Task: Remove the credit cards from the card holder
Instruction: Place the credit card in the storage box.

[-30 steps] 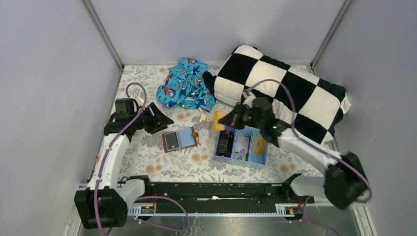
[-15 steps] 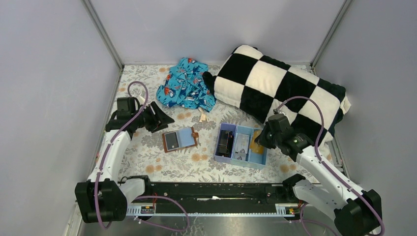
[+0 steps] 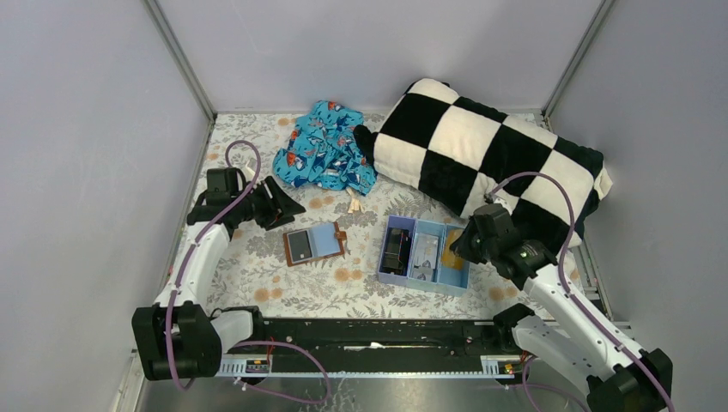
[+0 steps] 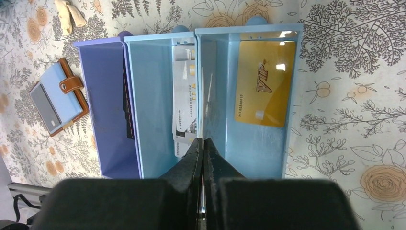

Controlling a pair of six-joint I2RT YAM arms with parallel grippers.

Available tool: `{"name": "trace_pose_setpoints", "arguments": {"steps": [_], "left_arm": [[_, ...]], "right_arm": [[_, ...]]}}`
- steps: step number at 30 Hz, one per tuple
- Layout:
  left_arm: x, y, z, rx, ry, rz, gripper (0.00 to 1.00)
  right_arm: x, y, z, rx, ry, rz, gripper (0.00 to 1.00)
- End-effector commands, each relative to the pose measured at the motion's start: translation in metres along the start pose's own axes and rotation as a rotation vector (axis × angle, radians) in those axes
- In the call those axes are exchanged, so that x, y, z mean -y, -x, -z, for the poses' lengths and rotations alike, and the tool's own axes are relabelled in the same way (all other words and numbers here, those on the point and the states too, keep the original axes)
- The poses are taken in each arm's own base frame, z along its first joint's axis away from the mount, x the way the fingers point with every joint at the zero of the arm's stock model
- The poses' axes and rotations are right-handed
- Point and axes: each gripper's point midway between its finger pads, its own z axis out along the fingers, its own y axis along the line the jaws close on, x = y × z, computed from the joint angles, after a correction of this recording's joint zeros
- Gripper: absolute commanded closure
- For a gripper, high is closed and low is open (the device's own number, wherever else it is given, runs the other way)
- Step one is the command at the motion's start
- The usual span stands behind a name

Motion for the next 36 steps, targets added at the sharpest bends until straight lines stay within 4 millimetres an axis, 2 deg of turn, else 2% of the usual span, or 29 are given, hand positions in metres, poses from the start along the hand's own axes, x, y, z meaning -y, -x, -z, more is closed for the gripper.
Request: {"name": "trace_pose_setpoints", "arguments": {"steps": [1, 6, 11, 16, 17, 18, 19, 20, 21, 24, 28, 30, 32, 34, 36], "left_arm": [[0.006, 0.010, -0.003, 0.024, -0.034, -0.046, 0.46], [0.005, 0.011, -0.003, 0.020, -0.028, -0.060, 0.46], [0.004, 0.011, -0.005, 0.010, -0.024, -0.055, 0.46], [0.002, 0.009, -0.006, 0.002, -0.023, -0.047, 0.46], [0.002, 0.008, -0.006, 0.001, -0.025, -0.047, 0.46], [0.002, 0.008, -0.005, 0.002, -0.026, -0.049, 0.46], [0.003, 0.008, -0.005, 0.001, -0.028, -0.049, 0.46], [0.003, 0.008, -0.005, 0.000, -0.029, -0.049, 0.46], [0.003, 0.008, -0.005, 0.000, -0.029, -0.050, 0.46], [0.002, 0.008, -0.005, -0.007, -0.024, -0.052, 0.46], [0.001, 0.007, -0.007, -0.013, -0.022, -0.049, 0.46], [0.000, 0.006, -0.007, -0.014, -0.021, -0.047, 0.46], [-0.001, 0.005, -0.007, -0.015, -0.018, -0.045, 0.46], [-0.010, 0.003, -0.009, -0.017, 0.019, -0.033, 0.46], [-0.028, -0.001, -0.015, -0.029, 0.081, -0.005, 0.46]], "right_arm": [[0.018, -0.002, 0.013, 0.008, -0.067, 0.004, 1.00], [0.027, 0.002, 0.019, 0.035, -0.101, 0.016, 1.00], [0.022, -0.013, 0.002, -0.029, -0.065, 0.020, 1.00], [0.009, -0.016, -0.015, -0.057, -0.003, 0.040, 1.00], [0.011, -0.015, -0.017, -0.057, -0.016, 0.047, 0.98], [0.017, -0.014, -0.020, -0.056, -0.054, 0.059, 0.92], [0.023, -0.013, -0.021, -0.057, -0.091, 0.070, 0.80], [0.028, -0.011, -0.020, -0.056, -0.129, 0.081, 0.72], [0.034, -0.009, -0.019, -0.055, -0.164, 0.090, 0.68], [0.041, -0.001, -0.011, -0.026, -0.215, 0.102, 0.63], [0.033, 0.013, 0.001, 0.031, -0.193, 0.101, 0.61], [0.025, 0.025, 0.010, 0.065, -0.167, 0.107, 0.60], [0.005, 0.037, 0.020, 0.100, -0.091, 0.130, 0.60], [-0.021, 0.046, 0.025, 0.117, 0.019, 0.127, 0.58], [-0.059, 0.045, 0.020, 0.083, 0.187, 0.123, 0.57]]}}
